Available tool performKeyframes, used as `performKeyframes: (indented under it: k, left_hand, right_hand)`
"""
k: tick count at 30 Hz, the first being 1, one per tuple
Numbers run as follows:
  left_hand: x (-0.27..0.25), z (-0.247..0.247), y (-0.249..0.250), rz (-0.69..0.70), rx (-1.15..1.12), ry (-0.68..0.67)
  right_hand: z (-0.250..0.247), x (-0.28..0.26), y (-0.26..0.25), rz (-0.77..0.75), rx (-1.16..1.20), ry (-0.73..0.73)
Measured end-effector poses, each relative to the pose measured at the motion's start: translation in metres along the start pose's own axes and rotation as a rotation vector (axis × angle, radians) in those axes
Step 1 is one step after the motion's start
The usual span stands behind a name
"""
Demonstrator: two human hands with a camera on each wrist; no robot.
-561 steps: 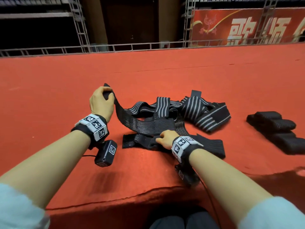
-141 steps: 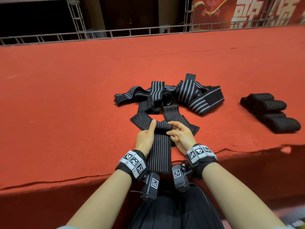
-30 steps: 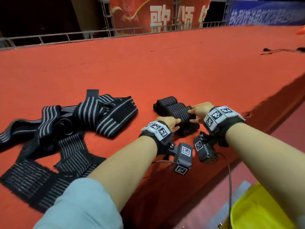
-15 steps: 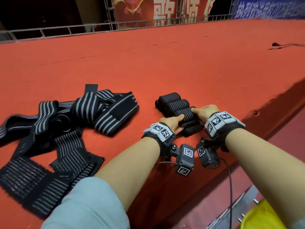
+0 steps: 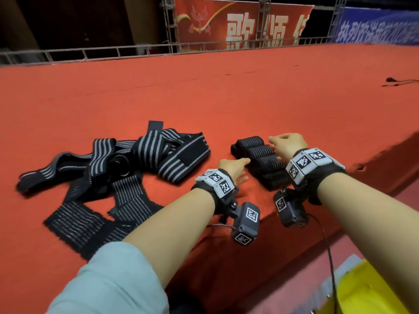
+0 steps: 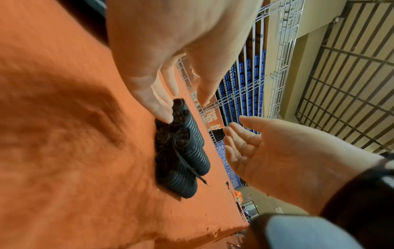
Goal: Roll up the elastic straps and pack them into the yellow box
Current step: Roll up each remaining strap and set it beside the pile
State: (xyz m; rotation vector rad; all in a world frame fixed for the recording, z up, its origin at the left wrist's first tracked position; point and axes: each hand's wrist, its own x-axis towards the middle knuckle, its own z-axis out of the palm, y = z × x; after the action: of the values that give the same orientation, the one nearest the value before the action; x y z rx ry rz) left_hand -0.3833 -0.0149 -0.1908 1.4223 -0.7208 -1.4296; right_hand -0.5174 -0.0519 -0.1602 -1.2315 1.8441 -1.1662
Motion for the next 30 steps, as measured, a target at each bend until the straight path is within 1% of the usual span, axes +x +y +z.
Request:
performKeyframes:
  k: [2, 6, 11, 14, 15, 16, 18, 20, 21, 22, 25, 28, 30]
  left_hand:
    - [-0.008, -0.02, 0.005, 0.016, 0.017, 0.012]
    - [-0.03, -0.076, 0.014, 0.062, 0.066, 0.047]
    - [-0.061, -0.153, 0.026, 0.098, 0.107, 0.099]
    - [-0.081, -0.199, 0.028, 0.147, 0.166, 0.123]
    - [-0.083, -0.212, 0.025, 0.175, 0.225, 0.129]
    - [-0.086, -0.227, 0.021, 0.218, 0.338, 0.167]
    - [-0.094, -0.255, 0.01, 0.298, 0.661, 0.246]
    - [-0.101, -0.277, -0.004, 0.287, 0.968, 0.213]
    - [-0.103, -0.29, -0.012, 0.264, 1.068, 0.18]
    - [-0.105, -0.301, -0.018, 0.238, 1.139, 0.151]
    - [-0.107, -0.322, -0.033, 0.244, 1.298, 0.059]
    - [-0.11, -0.324, -0.04, 0.277, 1.38, 0.018]
    - [-0.111, -0.322, -0.043, 0.345, 1.44, 0.031]
  right_hand:
    - [0.018, -0.009, -0.006, 0.002, 0.03, -0.08]
    - [0.063, -0.057, -0.028, -0.013, 0.045, -0.264]
    - [0.121, -0.112, -0.042, -0.051, 0.085, -0.365]
    - [0.151, -0.144, -0.045, -0.008, 0.084, -0.467]
    - [0.159, -0.154, -0.044, 0.007, 0.078, -0.506]
    - [0.167, -0.164, -0.042, 0.024, 0.053, -0.542]
    - [0.178, -0.178, -0.033, 0.037, -0.04, -0.579]
    - [0.182, -0.187, -0.024, -0.001, -0.144, -0.582]
    - [0.185, -0.192, -0.02, -0.003, -0.155, -0.592]
    - [0.188, -0.195, -0.016, 0.005, -0.145, -0.605]
    - [0.197, -0.205, -0.009, -0.012, -0.115, -0.587]
    - [0.197, -0.213, -0.005, -0.139, -0.244, -0.533]
    - [0.195, -0.22, -0.005, -0.285, -0.35, -0.494]
